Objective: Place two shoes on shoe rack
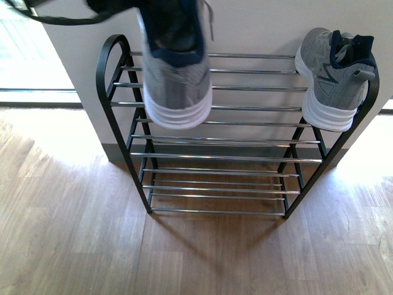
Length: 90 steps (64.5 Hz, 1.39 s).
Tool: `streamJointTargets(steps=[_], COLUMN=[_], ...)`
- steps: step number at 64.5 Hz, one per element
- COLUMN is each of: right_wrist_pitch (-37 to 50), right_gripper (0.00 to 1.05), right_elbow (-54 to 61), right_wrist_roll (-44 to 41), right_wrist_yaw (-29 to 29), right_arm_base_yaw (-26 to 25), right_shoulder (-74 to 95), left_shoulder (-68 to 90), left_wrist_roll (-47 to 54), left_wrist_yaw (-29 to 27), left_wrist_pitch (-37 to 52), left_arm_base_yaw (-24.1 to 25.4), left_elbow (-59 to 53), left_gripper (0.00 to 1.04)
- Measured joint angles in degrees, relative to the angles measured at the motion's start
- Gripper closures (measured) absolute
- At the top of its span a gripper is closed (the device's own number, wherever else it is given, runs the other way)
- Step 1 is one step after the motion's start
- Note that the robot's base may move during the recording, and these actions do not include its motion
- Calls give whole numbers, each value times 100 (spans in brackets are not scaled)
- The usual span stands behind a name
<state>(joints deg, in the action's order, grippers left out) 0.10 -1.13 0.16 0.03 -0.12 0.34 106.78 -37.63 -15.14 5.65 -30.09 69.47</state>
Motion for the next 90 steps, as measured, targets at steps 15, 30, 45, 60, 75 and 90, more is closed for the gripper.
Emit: streamJointTargets(steps=[15, 30, 45, 60, 75, 90], right_wrist_pitch=[0, 0, 0, 0, 0, 0], right_gripper=[9, 9, 9, 9, 9, 9], right_elbow=[0, 0, 0, 0, 2, 0], right_wrist_roll=[0, 0, 0, 0, 0, 0], right_wrist_yaw=[-2, -2, 0, -2, -2, -2], right_arm_base_yaw=[0, 0, 0, 0, 2, 0], right_shoulder=[0, 0, 0, -2, -2, -2], left_shoulder=[1950, 3067, 3847, 4450, 4666, 4017], left_wrist_roll=[-459, -680, -680, -675, -538, -208], left_wrist_yaw=[647, 1193, 1388, 1473, 1512, 1040], left_wrist_pitch=[-581, -1165, -1786, -2282, -2500, -2022], left_arm_base_yaw=[-122, -258, -291, -232, -251, -313], left_elbow=[2026, 3528, 4715, 5727, 6258, 5499], left_gripper=[103, 103, 103, 103, 81, 42])
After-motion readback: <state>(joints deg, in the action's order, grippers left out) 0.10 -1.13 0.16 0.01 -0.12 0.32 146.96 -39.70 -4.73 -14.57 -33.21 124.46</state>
